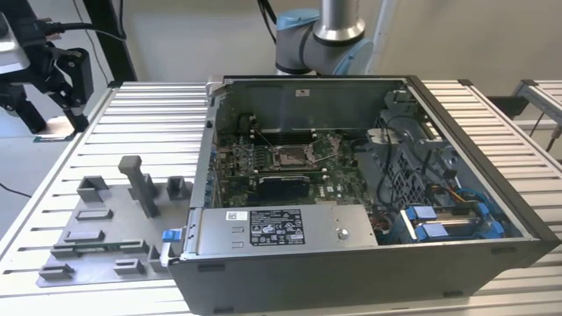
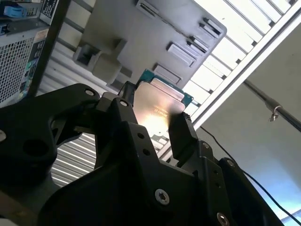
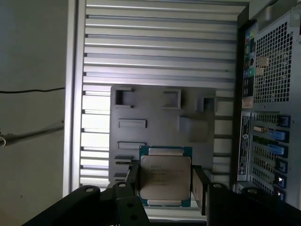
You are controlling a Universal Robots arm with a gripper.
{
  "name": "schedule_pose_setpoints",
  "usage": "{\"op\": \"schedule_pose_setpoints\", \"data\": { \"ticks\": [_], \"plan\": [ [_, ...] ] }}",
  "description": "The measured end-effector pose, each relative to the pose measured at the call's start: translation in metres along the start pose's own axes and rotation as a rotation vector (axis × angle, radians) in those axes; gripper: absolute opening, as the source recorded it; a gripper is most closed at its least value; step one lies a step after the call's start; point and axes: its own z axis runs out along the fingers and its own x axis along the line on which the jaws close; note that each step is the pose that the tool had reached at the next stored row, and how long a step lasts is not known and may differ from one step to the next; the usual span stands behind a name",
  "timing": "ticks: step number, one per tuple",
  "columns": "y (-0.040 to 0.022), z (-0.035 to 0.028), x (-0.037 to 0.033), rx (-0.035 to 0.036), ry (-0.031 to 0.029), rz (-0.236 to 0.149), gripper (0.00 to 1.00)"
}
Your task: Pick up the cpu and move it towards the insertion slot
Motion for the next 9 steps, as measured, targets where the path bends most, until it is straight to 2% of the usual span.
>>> {"op": "schedule_pose_setpoints", "data": {
  "ticks": [9],
  "plan": [
    [-0.0006,0.0001,-0.0210,0.0001,0.0001,0.000,0.00]
  ]
}}
